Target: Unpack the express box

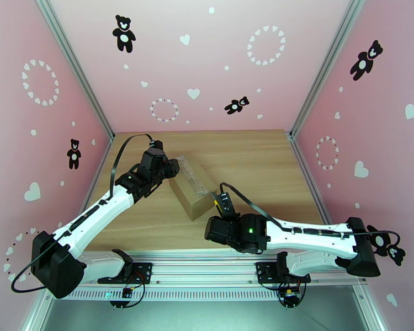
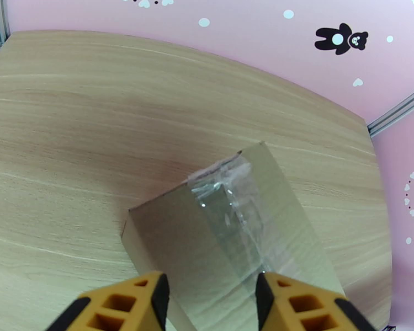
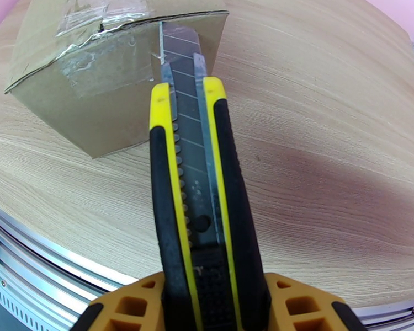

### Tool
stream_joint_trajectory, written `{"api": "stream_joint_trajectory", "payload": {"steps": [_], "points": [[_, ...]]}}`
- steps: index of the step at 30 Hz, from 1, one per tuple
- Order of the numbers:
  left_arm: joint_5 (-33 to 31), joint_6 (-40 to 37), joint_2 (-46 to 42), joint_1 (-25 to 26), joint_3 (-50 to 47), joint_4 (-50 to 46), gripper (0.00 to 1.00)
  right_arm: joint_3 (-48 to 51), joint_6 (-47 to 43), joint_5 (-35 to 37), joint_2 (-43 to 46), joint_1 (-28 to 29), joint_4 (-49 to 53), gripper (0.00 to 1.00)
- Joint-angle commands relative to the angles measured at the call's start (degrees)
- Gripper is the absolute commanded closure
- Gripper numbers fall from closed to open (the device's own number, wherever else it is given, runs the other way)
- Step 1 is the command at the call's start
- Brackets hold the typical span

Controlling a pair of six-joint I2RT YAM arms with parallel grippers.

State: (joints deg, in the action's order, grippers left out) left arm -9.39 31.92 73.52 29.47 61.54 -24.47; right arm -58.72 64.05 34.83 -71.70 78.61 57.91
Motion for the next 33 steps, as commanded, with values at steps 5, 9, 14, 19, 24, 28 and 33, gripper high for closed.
{"api": "stream_joint_trajectory", "payload": {"steps": [5, 9, 14, 19, 24, 28, 33], "points": [[-0.73, -0.45, 0.14, 0.67, -0.03, -0.32, 0.51, -1.48, -0.72, -0.81, -0.02, -0.8, 0.3, 1.0], [-4.41, -1.18, 1.66, 0.64, 1.89, -2.88, 0.52, -1.76, -1.21, -0.82, 0.15, -0.99, 0.31, 1.0], [-7.93, -3.06, 5.62, 0.25, 7.02, -7.48, 0.54, -1.78, -1.38, -1.01, 0.36, -1.26, 0.36, 1.0], [-8.46, -4.86, 9.04, -0.72, 11.52, -8.66, 0.54, -1.86, -1.47, -0.91, 0.43, -1.57, 0.45, 1.0], [-8.33, -7.36, 12.97, -1.68, 17.5, -10.06, 0.54, -1.84, -1.91, -1.17, 0.47, -1.97, 0.3, 1.0], [-7.21, -8.67, 16.51, -2.15, 20.98, -9.82, 0.53, -1.92, -2.18, -1.41, 0.12, -2.2, -0.05, 1.0], [-4.53, -9.52, 21.26, -2.25, 24.38, -10.34, 0.53, -2.26, -2.52, -1.42, -0.05, -2.33, -0.14, 1.0]]}}
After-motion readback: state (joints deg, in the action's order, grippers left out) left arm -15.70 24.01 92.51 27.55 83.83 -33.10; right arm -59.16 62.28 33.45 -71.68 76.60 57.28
